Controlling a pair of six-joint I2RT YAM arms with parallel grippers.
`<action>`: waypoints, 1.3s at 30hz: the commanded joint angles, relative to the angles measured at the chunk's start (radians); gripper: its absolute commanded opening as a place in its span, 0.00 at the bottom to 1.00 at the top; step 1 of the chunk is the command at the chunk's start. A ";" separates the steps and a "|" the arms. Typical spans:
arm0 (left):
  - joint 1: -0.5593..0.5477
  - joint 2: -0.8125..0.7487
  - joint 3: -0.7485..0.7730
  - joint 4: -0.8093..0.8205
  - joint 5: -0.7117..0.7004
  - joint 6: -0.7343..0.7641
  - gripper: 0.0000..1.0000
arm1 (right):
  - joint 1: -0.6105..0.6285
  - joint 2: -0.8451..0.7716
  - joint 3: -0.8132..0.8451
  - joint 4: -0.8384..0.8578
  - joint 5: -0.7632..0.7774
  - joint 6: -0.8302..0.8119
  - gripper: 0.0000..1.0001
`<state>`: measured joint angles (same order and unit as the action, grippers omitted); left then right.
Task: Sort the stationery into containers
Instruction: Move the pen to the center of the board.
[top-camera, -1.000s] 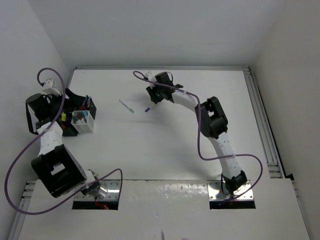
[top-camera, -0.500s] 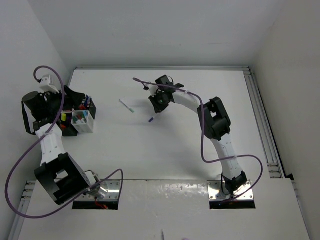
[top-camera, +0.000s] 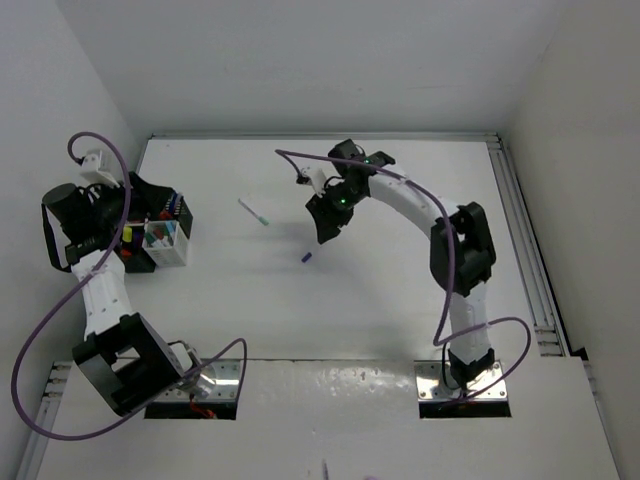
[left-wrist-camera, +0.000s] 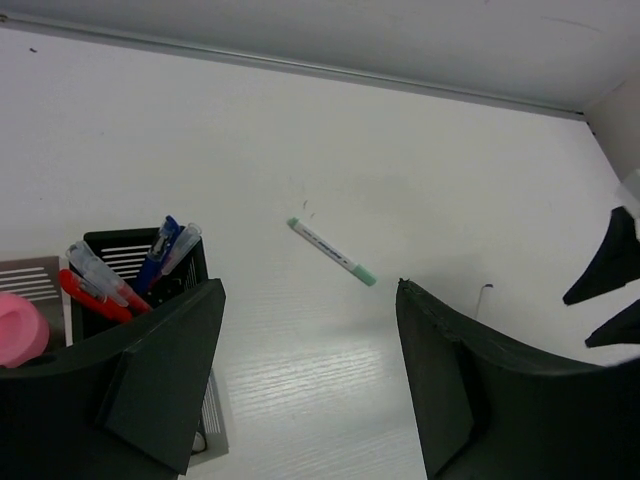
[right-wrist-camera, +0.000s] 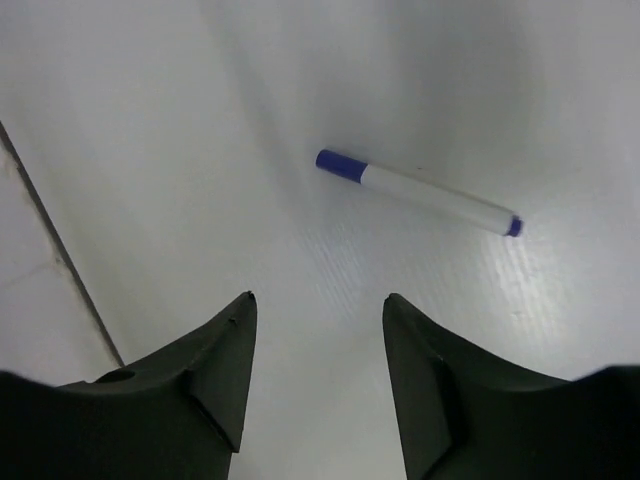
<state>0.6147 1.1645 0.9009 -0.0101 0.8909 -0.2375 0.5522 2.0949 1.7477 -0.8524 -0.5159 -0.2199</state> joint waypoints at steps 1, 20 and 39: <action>0.003 -0.032 0.035 0.027 0.065 -0.006 0.75 | 0.002 -0.094 -0.022 -0.054 -0.023 -0.400 0.53; 0.000 -0.074 0.035 -0.122 0.197 0.086 0.76 | 0.058 0.102 0.045 -0.039 0.260 -1.141 0.56; 0.045 -0.081 0.050 -0.231 0.203 0.159 0.76 | 0.124 0.240 0.017 -0.066 0.509 -1.504 0.42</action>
<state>0.6373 1.1152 0.9062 -0.2314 1.0645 -0.1116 0.6643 2.2951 1.7733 -0.8677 -0.0845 -1.5738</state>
